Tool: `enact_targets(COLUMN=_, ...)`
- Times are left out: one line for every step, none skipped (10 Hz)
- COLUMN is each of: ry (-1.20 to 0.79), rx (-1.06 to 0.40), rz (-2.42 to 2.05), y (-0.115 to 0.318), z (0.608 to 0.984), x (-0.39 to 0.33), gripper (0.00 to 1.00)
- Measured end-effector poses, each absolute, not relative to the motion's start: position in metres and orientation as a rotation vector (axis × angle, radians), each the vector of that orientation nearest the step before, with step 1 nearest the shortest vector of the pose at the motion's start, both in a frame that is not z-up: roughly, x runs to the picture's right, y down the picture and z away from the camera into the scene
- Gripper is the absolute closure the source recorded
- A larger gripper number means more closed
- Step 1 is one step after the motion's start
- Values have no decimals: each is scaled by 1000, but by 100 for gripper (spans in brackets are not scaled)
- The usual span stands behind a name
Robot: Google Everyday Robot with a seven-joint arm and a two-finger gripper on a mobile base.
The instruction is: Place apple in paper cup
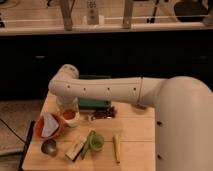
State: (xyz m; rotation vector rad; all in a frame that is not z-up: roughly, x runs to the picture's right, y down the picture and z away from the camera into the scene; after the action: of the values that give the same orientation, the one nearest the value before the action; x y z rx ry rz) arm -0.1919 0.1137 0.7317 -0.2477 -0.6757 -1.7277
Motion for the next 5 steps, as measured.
enact_targets(ry=-677, rx=-249, rz=-1729, y=114, z=732, x=-192, gripper=20)
enact_targets(ry=-676, rx=-249, rz=-1730, y=113, z=733, x=-192, gripper=20)
enact_targets(ry=-677, rx=-250, rz=-1730, y=113, z=733, x=-192, gripper=20)
enact_targets(ry=-678, rx=-250, rz=-1731, y=112, z=734, x=-191, gripper=20)
enact_targets(ry=-680, rx=-249, rz=-1732, y=111, z=734, x=-192, gripper=20)
